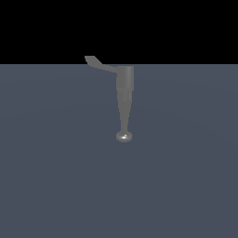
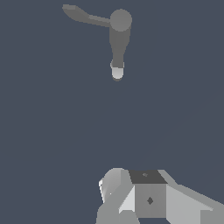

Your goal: Turn on the faucet by rotating a designated handle.

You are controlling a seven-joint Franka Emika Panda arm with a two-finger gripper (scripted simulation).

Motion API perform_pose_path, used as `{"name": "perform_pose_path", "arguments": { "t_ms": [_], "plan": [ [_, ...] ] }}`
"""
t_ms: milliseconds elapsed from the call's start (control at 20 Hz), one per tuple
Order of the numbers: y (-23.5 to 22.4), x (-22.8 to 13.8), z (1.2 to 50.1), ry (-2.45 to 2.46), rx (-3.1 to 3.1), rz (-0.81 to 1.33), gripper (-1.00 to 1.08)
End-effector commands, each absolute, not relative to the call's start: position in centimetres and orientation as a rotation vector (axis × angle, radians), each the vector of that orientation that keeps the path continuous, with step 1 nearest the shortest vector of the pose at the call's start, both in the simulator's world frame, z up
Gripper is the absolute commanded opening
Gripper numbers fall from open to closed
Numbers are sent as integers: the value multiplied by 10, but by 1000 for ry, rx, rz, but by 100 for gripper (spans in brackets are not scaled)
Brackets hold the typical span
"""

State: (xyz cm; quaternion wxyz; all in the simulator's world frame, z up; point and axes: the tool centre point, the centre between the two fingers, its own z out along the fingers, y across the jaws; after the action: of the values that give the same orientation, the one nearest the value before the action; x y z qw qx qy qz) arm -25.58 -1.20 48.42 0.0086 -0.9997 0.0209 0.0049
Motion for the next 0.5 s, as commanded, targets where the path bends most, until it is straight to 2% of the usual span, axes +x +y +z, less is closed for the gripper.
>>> {"name": "perform_pose_path", "arguments": {
  "t_ms": [0, 450],
  "plan": [
    [-12, -256, 484, 65, -3124, 15, -100],
    [-31, -255, 484, 169, -3128, -2, -100]
  ]
}}
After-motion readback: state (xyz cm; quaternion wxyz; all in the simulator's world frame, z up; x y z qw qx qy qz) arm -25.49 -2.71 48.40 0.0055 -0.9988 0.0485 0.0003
